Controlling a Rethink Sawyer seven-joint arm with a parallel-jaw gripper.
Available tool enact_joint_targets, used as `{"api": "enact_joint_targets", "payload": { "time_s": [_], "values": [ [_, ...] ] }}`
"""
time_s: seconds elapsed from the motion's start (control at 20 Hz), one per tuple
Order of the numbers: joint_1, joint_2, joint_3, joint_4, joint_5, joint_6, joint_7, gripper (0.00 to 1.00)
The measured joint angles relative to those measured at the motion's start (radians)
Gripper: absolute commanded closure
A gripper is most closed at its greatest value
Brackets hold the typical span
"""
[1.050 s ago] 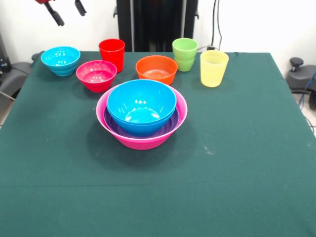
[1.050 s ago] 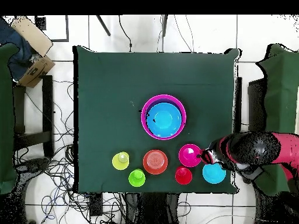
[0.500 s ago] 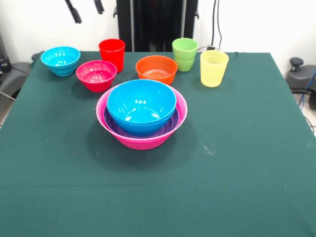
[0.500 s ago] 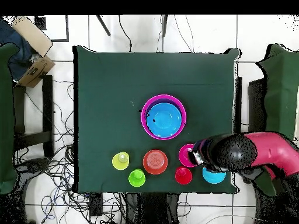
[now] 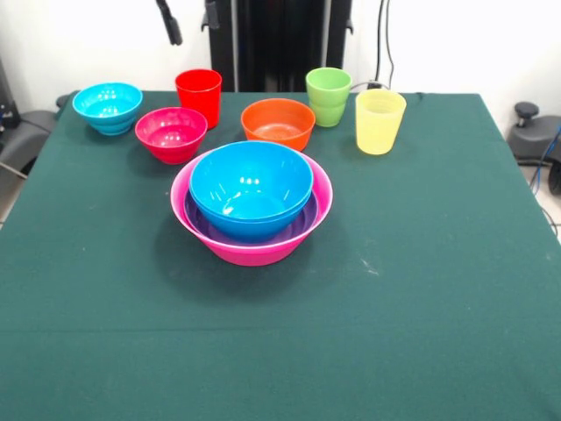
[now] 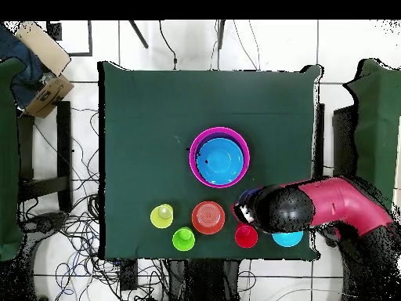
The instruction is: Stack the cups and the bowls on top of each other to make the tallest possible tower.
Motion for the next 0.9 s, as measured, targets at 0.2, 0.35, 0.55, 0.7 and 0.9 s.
{"api": "enact_joint_targets", "payload": {
  "time_s": [0.2,0.35,0.55,0.7,0.9],
  "values": [
    [0.014,-0.017,-0.006,0.013,0.000,-0.009,0.000,0.00],
    [0.021,-0.026,-0.013,0.020,0.000,-0.009,0.000,0.00],
    [0.033,-0.035,-0.025,0.024,0.000,-0.011,0.000,0.00],
    [0.051,-0.044,-0.034,0.030,0.000,-0.022,0.000,0.00],
    [0.080,-0.053,-0.046,0.042,0.002,-0.047,0.002,0.00]
  ]
}}
